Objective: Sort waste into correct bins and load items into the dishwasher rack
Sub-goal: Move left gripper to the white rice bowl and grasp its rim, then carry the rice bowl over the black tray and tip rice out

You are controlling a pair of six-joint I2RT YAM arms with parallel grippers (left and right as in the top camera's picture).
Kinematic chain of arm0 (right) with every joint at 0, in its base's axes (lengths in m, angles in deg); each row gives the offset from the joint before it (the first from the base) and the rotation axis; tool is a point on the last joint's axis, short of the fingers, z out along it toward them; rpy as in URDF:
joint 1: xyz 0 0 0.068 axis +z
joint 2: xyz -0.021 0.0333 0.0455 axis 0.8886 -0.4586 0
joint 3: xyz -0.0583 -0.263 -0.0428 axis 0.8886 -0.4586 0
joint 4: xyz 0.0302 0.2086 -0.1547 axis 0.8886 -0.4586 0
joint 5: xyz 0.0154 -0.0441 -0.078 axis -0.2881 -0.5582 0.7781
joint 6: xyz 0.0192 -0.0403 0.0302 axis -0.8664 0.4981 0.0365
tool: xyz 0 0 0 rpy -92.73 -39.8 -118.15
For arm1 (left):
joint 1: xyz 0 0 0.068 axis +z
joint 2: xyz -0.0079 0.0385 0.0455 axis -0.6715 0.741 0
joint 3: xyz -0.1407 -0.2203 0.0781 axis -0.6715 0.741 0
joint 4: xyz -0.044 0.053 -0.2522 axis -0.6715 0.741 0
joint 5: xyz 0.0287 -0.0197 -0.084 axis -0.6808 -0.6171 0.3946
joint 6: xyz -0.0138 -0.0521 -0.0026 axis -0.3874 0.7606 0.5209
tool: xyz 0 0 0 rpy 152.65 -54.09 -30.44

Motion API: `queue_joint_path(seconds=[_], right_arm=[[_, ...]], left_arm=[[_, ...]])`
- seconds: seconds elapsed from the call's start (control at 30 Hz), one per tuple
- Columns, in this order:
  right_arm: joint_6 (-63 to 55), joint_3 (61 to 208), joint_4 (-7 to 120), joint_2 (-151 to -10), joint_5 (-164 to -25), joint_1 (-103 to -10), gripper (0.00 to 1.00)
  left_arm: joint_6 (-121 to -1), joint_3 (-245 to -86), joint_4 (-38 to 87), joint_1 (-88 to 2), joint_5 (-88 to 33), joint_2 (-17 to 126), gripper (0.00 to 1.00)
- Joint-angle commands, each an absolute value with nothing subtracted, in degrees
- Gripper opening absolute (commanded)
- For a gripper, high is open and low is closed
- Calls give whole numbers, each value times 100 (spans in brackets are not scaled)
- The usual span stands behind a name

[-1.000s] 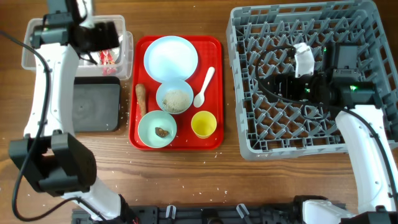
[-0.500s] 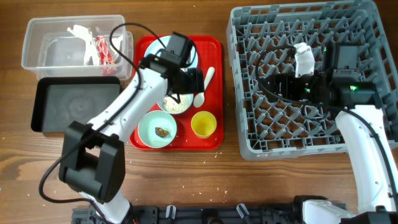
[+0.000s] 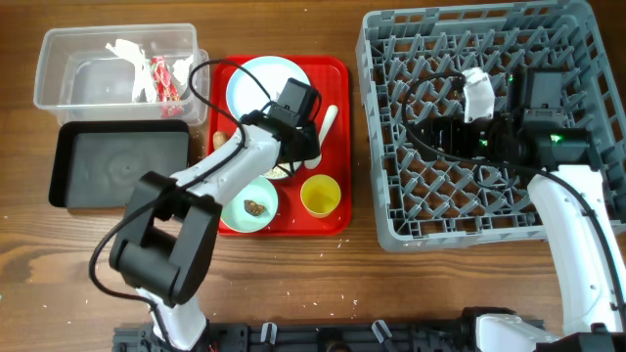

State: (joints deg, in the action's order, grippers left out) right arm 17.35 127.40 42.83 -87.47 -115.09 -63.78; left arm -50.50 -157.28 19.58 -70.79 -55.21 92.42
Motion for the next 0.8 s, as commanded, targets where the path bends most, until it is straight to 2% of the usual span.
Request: queue_joint_path(seconds=[0.0, 0.07, 0.1, 0.23, 0.53, 0.77], right_arm=[[1719, 12808, 4274, -8758, -11489, -6381, 100], [1715, 12808, 4274, -8758, -11492, -6381, 100], [1715, 12808, 4274, -8758, -11492, -6381, 100], [1713, 12808, 4283, -8758, -11492, -6381, 100], [1715, 12808, 4318, -8758, -11492, -6381, 100], [1667, 12808, 4362, -8758, -11494, -6381, 100]], left_arm=[[-5037, -15658, 1914, -7085, -5600, 9319, 21], [-5037, -15660, 1914, -7085, -5595, 9317, 6], [-5037, -15660, 1916, -7085, -5582, 9314, 4], [-5037, -15776, 2034, -7083, -5008, 9196, 4], [-5041, -16663, 3260, -6919, -4538, 8150, 4], [-5041, -16692, 4425, -5769, -4457, 7111, 4]])
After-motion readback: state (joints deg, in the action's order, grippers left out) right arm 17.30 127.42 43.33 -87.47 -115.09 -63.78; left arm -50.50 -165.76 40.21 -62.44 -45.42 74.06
